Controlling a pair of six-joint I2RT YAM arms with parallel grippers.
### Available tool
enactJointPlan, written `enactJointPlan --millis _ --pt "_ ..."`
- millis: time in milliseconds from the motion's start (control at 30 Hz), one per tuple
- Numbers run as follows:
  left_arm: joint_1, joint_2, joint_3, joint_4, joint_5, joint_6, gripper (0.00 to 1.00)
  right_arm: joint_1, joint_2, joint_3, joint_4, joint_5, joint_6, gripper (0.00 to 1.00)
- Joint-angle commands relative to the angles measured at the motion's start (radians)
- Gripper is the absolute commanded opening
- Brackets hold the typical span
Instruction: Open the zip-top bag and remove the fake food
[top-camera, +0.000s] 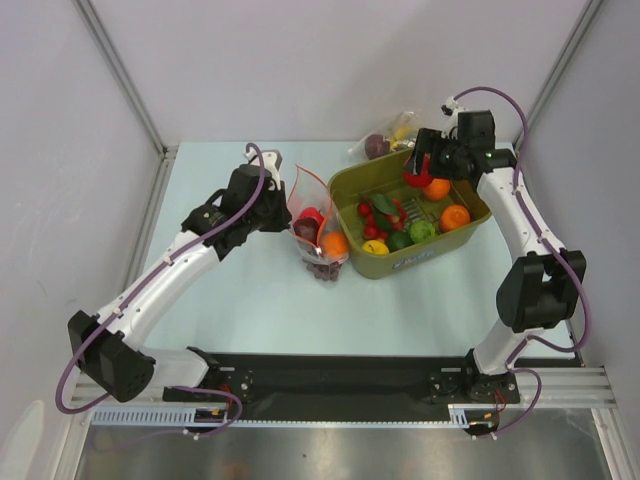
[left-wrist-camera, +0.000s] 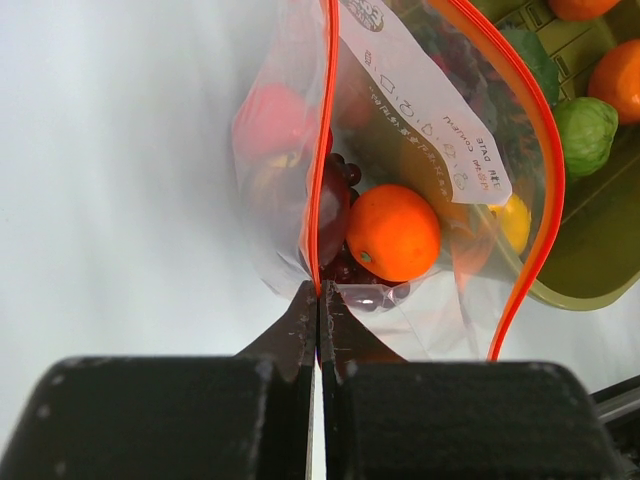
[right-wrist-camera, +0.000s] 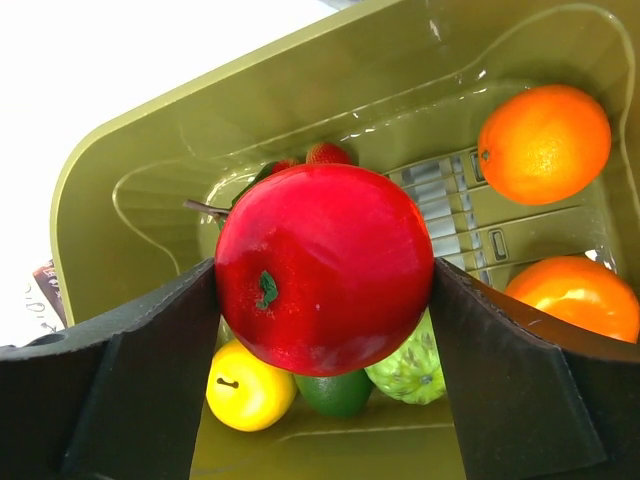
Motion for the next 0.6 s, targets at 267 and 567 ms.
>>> enactJointPlan --millis 267,567 --pt "0.001 -0.027 0.023 0.013 -0.022 0.013 0.0 -0.007 0.016 0.027 -0.04 -0.008 -0.039 0.9" --pt "0.001 -0.042 0.006 0.015 -0.025 0.008 0.0 -0.01 -0.008 0.024 -0.037 -0.013 -0.053 0.93"
